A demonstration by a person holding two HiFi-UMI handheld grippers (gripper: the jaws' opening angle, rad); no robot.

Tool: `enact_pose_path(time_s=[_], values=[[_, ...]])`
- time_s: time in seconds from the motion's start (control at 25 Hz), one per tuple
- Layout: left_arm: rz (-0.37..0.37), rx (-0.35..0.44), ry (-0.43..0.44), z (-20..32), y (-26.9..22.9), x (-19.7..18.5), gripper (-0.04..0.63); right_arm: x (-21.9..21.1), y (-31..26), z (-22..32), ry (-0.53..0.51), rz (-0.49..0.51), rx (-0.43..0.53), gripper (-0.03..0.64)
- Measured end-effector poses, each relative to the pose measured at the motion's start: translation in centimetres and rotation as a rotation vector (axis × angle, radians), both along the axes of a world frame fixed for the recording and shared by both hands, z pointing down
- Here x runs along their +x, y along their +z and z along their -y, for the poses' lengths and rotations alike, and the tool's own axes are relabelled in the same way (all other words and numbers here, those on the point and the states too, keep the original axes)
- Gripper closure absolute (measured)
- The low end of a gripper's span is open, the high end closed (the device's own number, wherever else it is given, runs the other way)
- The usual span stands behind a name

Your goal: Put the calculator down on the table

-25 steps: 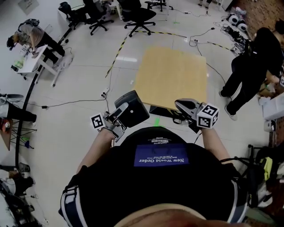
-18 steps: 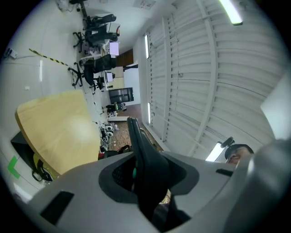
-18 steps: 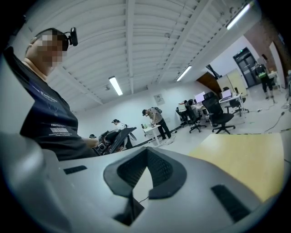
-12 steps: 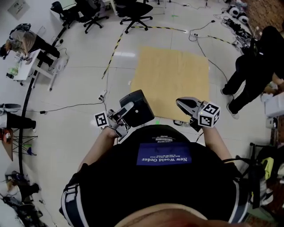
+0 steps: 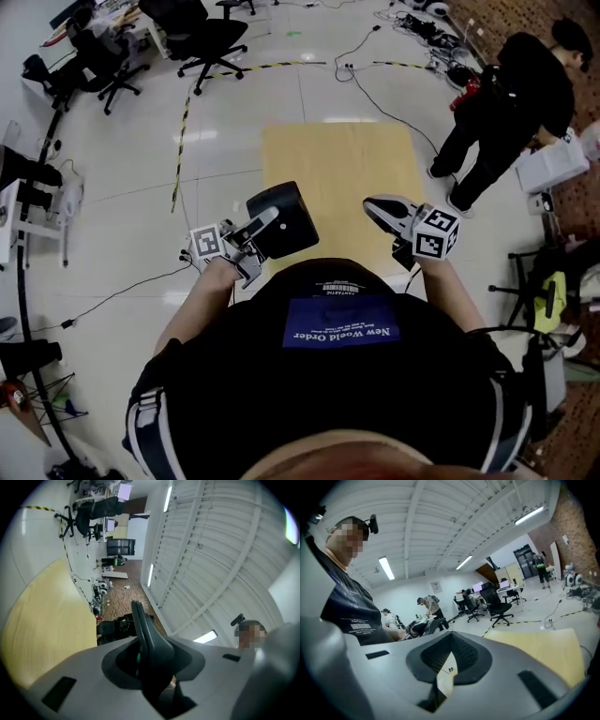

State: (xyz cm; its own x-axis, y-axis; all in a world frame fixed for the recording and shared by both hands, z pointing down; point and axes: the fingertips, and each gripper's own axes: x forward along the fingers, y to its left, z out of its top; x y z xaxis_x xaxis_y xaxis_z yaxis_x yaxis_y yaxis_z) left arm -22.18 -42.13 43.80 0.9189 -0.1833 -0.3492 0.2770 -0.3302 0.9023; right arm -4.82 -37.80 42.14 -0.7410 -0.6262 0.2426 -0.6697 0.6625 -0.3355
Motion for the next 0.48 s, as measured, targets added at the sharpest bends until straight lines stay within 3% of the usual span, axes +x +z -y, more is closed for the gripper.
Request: enact_pose_path(time_s=[0.32, 0.48], values=[[-0.046, -0.065, 0.075, 5.2, 1.8, 2.6, 0.457, 0.8, 1.7, 2.9, 0.065, -0.040, -0.095, 0.632], [-0.008, -0.085, 0.081, 6.7, 2.9, 6.1, 0.457, 2.7, 3.1, 4.8, 0.035, -0.030, -0.107, 0.634]])
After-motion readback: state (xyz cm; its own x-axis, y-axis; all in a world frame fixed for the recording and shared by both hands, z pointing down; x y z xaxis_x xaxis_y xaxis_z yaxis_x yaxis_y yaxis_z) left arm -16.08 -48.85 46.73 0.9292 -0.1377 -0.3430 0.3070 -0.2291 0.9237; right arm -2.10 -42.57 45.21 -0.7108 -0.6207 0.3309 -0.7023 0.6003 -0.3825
